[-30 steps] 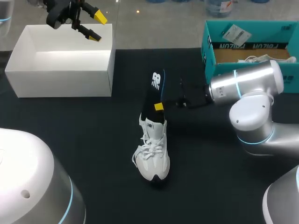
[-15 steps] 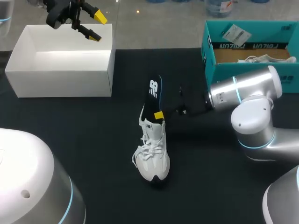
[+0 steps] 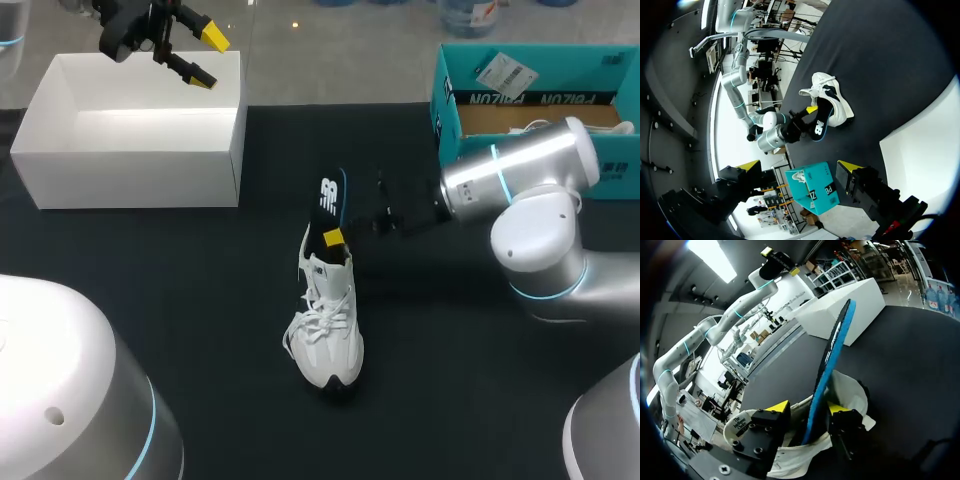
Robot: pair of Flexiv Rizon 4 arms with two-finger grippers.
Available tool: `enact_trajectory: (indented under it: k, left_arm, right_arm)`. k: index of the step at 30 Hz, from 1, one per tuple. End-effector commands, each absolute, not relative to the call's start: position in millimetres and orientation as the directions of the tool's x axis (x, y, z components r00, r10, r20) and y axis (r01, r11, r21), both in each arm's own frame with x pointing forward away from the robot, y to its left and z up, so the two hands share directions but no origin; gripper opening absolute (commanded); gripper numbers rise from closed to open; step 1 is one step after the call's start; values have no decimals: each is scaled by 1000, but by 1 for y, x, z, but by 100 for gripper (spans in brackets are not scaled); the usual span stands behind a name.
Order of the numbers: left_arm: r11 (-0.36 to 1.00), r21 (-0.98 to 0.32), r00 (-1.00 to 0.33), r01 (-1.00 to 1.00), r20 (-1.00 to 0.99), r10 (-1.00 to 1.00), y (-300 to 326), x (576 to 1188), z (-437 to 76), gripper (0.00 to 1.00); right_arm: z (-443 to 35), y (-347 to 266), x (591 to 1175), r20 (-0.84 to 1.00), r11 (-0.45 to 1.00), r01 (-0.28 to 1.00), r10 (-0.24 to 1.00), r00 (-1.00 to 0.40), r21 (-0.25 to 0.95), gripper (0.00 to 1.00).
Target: Take the shoe out of the shoebox, open the shoe tongue, remove and reinsert the insole, then place the shoe into the shoebox
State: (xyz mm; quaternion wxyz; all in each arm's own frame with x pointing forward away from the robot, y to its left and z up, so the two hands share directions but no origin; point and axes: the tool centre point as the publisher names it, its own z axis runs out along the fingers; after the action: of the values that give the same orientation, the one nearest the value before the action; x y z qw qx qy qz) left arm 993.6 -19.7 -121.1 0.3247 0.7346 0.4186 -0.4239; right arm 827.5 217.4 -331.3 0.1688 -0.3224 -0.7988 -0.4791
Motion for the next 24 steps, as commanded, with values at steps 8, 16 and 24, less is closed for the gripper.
enact_trajectory:
  k: [8, 16, 24]
  left_arm:
    - [-442, 121, 292, 889, -894, 341, -19, 995, -121, 100]
    - [-442, 121, 292, 889, -894, 341, -19, 995, -121, 100]
    - [-442, 121, 292, 889, -894, 341, -19, 995, -121, 100]
  right_arm:
    - [-327, 216, 850, 579, 371, 665, 327, -747, 649, 0]
    - [-347, 214, 839, 654, 330, 687, 222, -723, 648, 0]
    - [-363, 216, 819, 702, 327, 733, 230, -674, 596, 0]
